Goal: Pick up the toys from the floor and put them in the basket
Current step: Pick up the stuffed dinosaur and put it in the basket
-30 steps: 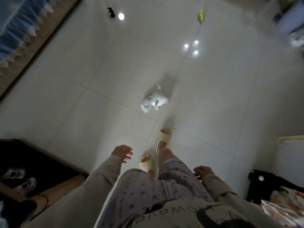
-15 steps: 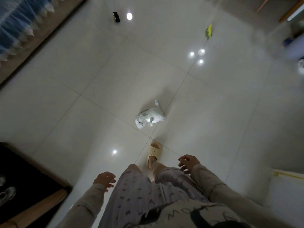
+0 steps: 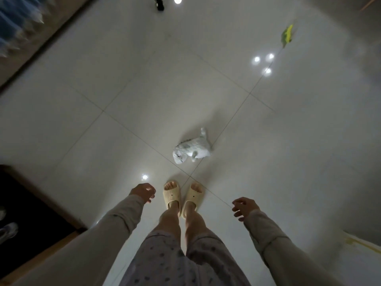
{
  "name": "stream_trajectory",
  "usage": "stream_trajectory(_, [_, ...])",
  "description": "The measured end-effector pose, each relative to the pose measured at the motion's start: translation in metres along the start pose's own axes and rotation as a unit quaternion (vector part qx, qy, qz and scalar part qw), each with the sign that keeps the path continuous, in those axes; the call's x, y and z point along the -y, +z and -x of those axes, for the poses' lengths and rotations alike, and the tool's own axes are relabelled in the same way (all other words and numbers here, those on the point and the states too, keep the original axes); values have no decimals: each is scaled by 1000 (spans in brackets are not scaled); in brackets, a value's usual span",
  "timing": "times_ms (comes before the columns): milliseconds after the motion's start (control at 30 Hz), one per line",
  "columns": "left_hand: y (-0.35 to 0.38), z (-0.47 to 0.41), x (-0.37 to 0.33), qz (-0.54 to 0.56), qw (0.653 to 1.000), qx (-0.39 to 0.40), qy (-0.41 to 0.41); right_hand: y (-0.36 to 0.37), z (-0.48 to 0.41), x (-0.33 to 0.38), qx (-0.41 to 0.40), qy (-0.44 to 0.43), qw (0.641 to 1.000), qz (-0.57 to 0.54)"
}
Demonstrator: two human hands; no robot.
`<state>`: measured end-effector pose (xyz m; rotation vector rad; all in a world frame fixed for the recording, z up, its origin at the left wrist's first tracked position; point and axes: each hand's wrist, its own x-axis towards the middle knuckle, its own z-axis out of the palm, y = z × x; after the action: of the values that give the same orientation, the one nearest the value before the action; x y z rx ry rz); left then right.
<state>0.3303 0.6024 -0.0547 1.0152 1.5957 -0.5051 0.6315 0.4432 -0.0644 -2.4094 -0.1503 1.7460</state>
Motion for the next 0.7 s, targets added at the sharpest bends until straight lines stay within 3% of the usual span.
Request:
stream_trajectory(367, [12,-185,-59,151,988,22,-24,24,-181,92,33,-8,995,-98])
stream_trajectory(567, [58,-350,-71,151,988,-5,-19,72,-363,100,18,-43,993,-108])
stream_trajectory(700, [86,-460,-71,117,993,-20,-23,96,-473,100,-33,-53,995,-82])
